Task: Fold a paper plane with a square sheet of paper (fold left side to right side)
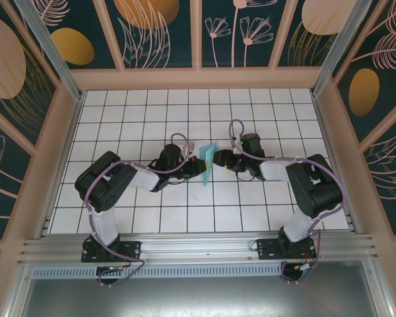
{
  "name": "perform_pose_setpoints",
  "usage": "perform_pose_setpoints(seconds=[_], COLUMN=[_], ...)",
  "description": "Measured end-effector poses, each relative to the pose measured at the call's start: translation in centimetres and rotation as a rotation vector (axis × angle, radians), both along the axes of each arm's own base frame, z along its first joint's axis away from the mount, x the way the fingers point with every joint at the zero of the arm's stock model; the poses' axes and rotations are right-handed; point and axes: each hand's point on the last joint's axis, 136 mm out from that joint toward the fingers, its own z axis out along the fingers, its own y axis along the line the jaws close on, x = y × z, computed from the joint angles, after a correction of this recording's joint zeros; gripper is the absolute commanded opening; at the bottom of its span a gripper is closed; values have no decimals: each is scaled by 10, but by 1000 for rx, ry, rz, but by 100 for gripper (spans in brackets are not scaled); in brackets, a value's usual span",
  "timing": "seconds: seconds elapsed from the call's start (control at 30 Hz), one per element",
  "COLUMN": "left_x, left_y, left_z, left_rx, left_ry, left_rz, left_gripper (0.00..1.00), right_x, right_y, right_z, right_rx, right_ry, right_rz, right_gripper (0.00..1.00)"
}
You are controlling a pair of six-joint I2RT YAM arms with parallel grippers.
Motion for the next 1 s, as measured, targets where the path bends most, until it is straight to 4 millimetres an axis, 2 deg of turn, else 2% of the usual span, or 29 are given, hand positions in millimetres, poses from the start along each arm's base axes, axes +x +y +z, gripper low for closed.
perform_pose_setpoints(seconds=[0.23,0.73,0.9,1.0], left_x=[-1,-1,-1,0], left_y=[0,2,2,3], left_z=[-13,-13,-14,-15], left_rx=[-1,-5,-3,0], left_ry=[28,31,32,32], left_rz=[8,13,17,22], left_gripper=[5,6,12,19], right_x=[3,6,9,10], right_y=[5,17,22,23], right_z=[4,-15,-15,-16], right_rx=[38,37,42,41], right_ry=[-4,56,66,71], right_rz=[-3,-3,-5,-6], right_gripper=[51,45,44,43])
